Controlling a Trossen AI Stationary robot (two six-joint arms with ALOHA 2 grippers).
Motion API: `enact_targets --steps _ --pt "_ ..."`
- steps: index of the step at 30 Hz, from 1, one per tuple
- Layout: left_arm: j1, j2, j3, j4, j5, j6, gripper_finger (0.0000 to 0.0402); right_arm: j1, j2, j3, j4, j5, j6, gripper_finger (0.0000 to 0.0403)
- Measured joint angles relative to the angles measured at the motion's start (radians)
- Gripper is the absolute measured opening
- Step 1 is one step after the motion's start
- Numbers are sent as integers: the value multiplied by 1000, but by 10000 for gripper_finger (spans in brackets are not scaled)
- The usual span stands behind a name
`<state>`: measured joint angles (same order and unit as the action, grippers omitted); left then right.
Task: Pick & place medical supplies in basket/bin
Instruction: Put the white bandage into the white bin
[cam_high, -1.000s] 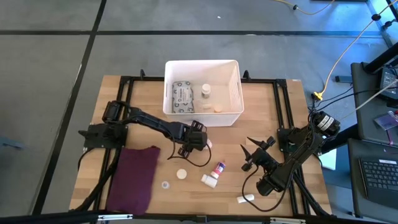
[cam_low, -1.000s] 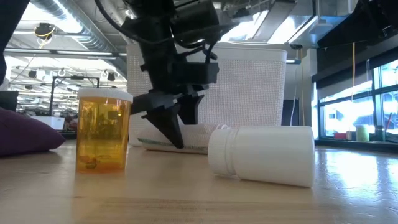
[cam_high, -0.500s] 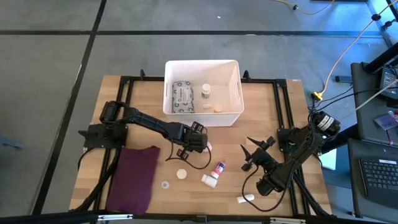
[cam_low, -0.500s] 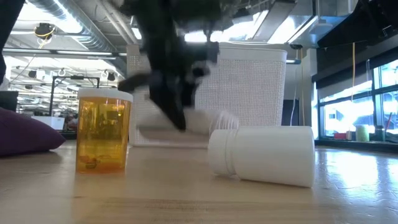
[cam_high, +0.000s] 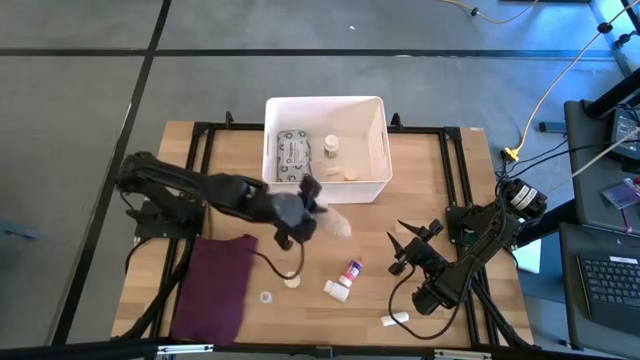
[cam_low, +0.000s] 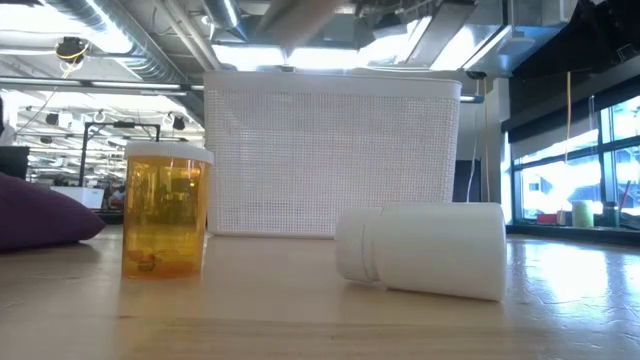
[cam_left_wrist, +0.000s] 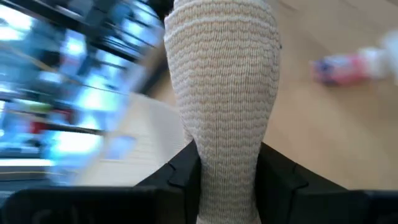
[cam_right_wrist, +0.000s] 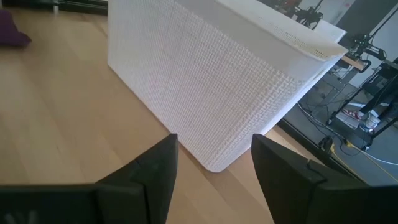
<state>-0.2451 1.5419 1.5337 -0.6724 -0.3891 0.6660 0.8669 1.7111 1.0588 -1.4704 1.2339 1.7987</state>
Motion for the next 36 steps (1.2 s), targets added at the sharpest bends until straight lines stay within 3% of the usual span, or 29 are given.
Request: enact_targets --steps 3,7,12,26,36 --pt "10 -56 1 85 -39 112 108 0 0 0 0 0 0 207" --pt "66 -87 1 148 -17 249 107 0 0 0 0 0 0 207" --pt "184 -88 0 145 133 407 107 0 0 0 0 0 0 207" --pt "488 -12 -28 121 241 876 105 0 0 0 0 -4 -1 207" --pt "595 111 -39 78 252 1060 104 0 0 -1 -3 -5 -1 207"
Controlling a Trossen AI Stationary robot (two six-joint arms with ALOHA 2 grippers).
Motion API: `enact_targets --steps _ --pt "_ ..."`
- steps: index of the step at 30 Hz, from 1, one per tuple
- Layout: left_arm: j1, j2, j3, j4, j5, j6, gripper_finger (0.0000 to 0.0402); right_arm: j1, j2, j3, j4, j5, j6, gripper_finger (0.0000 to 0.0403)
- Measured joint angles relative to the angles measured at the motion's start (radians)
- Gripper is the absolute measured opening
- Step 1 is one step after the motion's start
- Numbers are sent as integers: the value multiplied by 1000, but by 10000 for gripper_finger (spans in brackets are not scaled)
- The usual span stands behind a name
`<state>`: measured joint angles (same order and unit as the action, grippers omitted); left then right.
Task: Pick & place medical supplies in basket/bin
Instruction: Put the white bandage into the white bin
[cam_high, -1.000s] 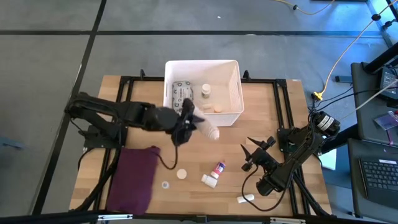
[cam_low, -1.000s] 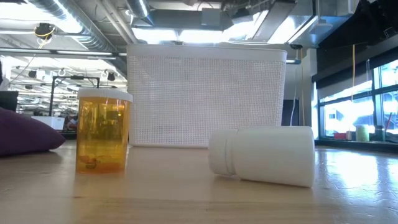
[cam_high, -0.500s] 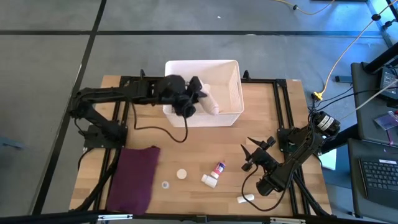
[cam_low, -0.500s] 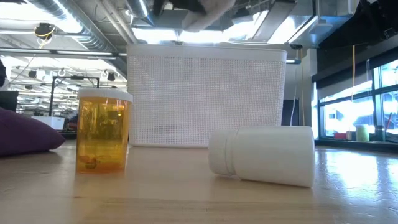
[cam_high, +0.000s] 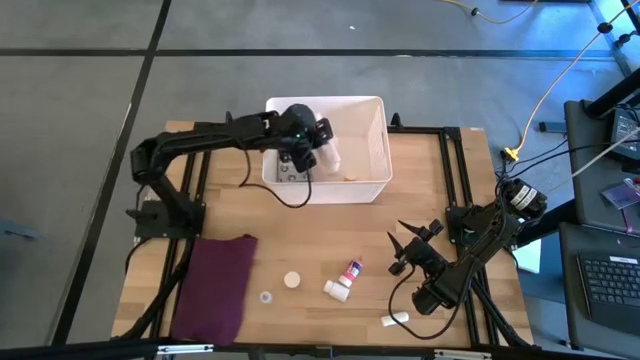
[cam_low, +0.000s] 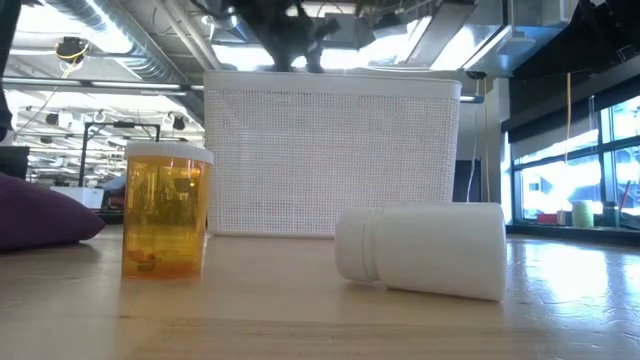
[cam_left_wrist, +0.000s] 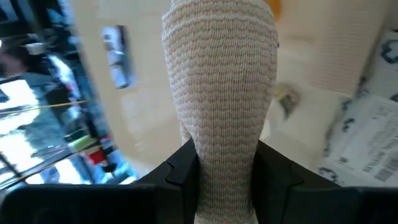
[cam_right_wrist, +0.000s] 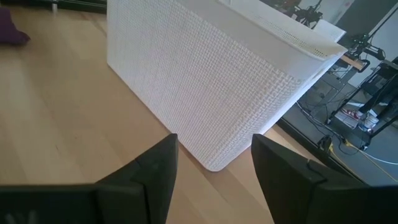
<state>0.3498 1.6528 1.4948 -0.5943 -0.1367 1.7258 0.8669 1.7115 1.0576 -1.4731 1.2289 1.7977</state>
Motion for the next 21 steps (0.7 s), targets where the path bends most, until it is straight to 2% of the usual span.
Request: enact_targets --steps 12,21 --pt "13 191 -1 -16 37 72 104 0 0 0 -2 0 0 207" --pt "15 262 -1 -36 82 102 104 0 0 0 -6 0 0 207"
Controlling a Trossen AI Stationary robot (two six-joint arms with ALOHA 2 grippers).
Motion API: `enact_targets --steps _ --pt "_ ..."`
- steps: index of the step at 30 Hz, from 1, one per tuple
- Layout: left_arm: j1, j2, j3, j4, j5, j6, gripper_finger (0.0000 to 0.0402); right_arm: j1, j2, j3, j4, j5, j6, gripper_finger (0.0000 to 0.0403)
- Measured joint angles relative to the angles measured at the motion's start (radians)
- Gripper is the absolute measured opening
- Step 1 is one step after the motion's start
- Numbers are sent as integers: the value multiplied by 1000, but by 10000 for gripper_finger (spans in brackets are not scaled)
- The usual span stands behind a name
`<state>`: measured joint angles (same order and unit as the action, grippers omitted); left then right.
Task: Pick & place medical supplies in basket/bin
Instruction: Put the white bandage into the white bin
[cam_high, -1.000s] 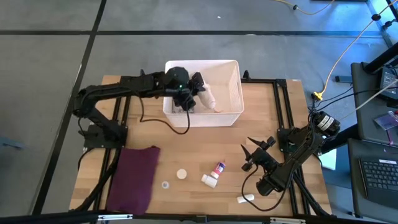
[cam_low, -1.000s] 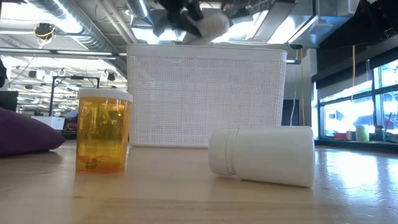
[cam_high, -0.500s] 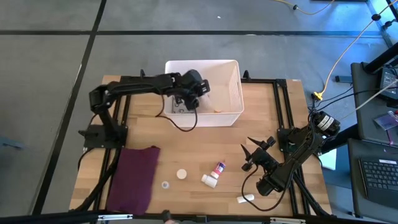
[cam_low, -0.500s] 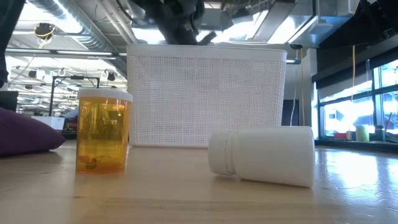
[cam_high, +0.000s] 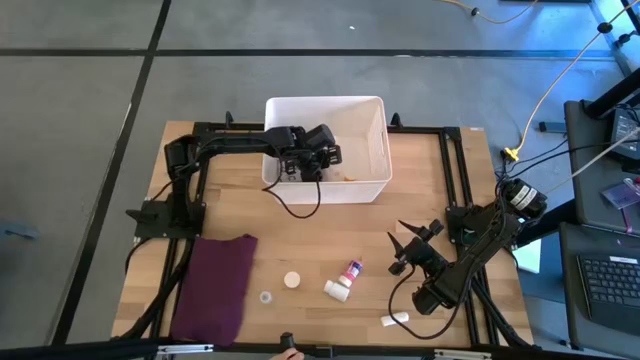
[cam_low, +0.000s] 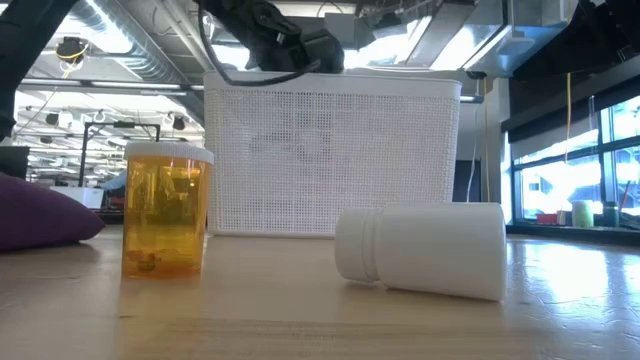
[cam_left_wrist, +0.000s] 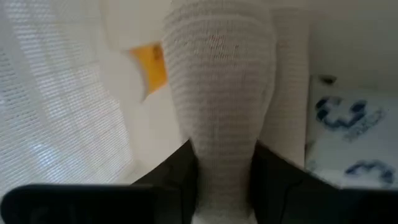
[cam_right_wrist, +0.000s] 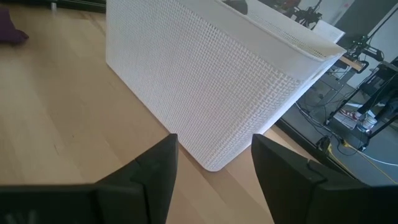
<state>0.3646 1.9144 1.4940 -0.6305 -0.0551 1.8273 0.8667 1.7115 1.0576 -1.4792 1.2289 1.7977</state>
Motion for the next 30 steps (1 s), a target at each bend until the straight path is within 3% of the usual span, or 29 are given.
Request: enact_targets --steps 9,19,30 --pt "7 31 2 -2 7 -46 111 0 0 0 -1 0 0 207" --pt "3 33 1 38 2 -214 125 0 0 0 -1 2 0 207" --pt "1 33 1 37 -6 -112 130 0 0 0 0 4 0 207"
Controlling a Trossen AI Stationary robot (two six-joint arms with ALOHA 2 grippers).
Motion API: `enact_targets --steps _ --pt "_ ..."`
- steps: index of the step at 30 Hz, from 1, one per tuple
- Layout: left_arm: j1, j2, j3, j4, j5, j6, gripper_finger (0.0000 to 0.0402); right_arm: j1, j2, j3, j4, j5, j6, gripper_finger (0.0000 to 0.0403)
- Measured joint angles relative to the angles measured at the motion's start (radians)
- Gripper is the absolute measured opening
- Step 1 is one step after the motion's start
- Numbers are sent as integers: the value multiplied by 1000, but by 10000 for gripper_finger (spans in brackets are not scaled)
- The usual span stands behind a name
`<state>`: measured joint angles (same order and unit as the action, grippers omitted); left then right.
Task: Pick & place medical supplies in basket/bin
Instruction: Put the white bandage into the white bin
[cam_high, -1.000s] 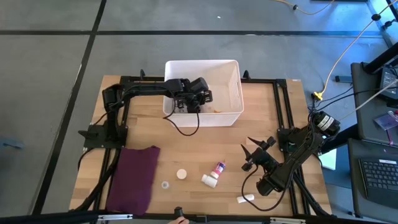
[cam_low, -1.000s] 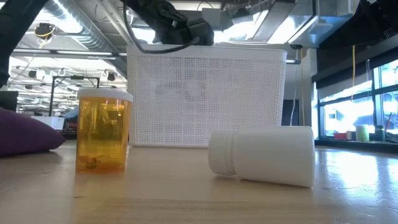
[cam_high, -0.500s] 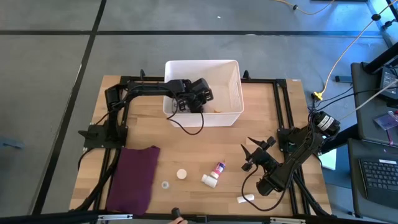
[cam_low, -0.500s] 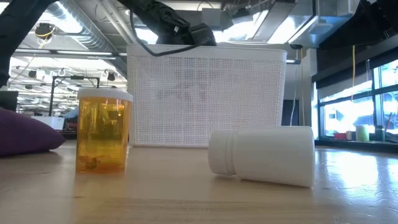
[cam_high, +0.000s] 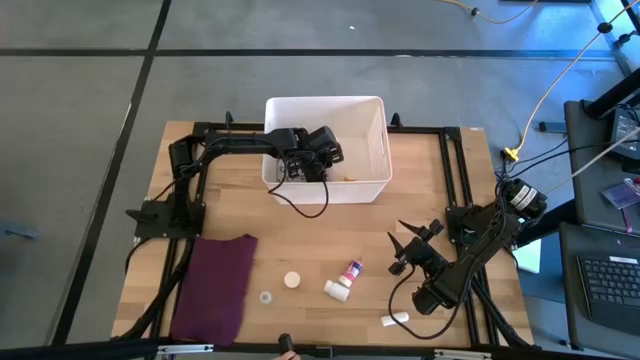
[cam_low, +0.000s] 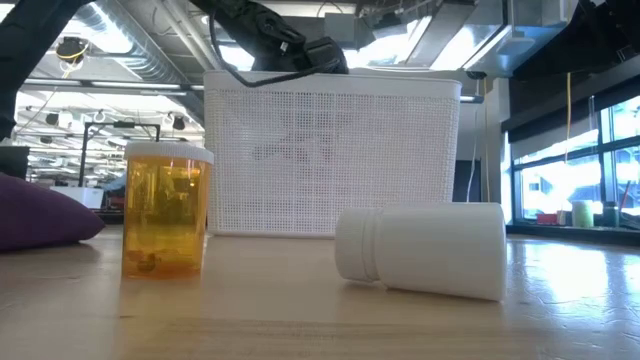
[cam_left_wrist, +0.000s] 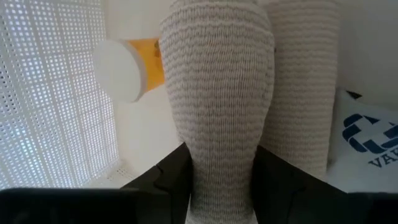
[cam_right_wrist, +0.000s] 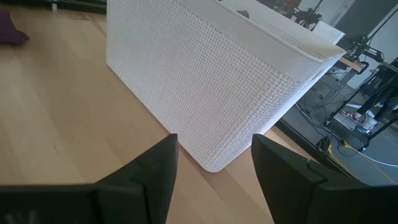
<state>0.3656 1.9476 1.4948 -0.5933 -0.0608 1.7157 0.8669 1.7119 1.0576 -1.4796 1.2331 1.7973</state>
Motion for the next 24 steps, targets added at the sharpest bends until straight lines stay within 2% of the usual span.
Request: enact_targets --steps 9,17,24 --pt "-19 0 0 -4 -61 -53 132 0 0 0 0 0 0 207" --pt "-31 0 0 -8 -83 -83 178 0 0 0 0 0 0 207" --pt "-51 0 0 -8 -170 4 188 0 0 0 0 0 0 207"
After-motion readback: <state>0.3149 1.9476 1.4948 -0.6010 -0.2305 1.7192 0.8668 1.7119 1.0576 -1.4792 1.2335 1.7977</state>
